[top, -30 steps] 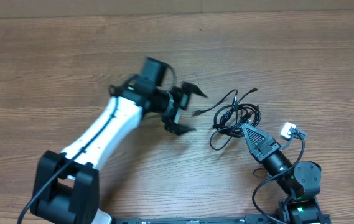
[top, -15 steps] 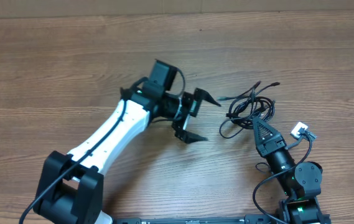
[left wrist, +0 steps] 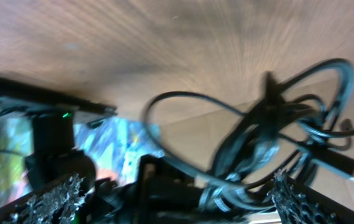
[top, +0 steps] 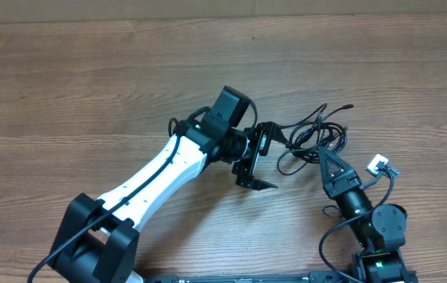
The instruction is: Untangle cables
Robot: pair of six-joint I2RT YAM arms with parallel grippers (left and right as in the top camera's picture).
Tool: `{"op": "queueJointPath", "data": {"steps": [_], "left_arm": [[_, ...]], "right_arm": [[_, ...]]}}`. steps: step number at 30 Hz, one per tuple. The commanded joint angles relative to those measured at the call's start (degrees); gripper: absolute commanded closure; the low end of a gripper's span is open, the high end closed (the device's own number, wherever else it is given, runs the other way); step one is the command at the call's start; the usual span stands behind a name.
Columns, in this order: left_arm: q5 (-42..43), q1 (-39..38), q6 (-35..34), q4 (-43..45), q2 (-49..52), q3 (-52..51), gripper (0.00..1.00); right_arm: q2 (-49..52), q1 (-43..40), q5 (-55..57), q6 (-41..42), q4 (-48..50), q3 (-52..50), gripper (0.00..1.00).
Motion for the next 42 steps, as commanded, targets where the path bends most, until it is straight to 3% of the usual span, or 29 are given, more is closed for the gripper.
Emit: {"op": "queueJointPath", "data": {"steps": [1,8,14,22,26,30,35,38,42], "left_arm": [[-5.6,-0.2,-2.9,1.5,-1.2,0.6,0.01],[-8.8,-0.2,-2.8,2.4,-1.0,0.5,0.04],[-10.7,-0.2,-2.8,2.2,-1.0,0.6,0.32],[-11.7,-0.7,-2.8,2.2,-1.0,0.5,0.35],[-13.9,-1.7,-2.8,2.5,-1.0,0.5,0.46],[-13.8,-1.6,-2.8,2.5,-1.0,0.5,0.70],[-14.0,-1.8,-2.8,2.9,-1.0,0.5,0.75],[-14.3,-1.8,-2.8,2.9,-1.0,0.5,0.95],[-17.6,-0.6,0.4,3.0,-1.0,0.6,0.96]], "right_arm": [[-0.2,-0.1,-3.2,-0.9,1.0,-0.6,0.96],[-0.2,-0.1,-6.1,0.9,2.4,-0.6,0.96],[-0.2,-0.1,-6.4,1.7,2.9,-0.6,0.96],[-0.2,-0.1,-7.1,4.2,3.0,-0.6,0.96],[-0.2,-0.1,-8.0,4.4,3.0,-0.6,0.96],[-0.2,-0.1,-8.9,4.4,2.9,-0.6,0.96],[-0.2,-0.1,-9.3,6.5,3.0,-0.6,0.96],[-0.2,-0.1,-10.2,7.0,2.7,-0.6,0.96],[-0.2,-0.1,-10.3,6.3,-2.1,-0.6,0.96]]}}
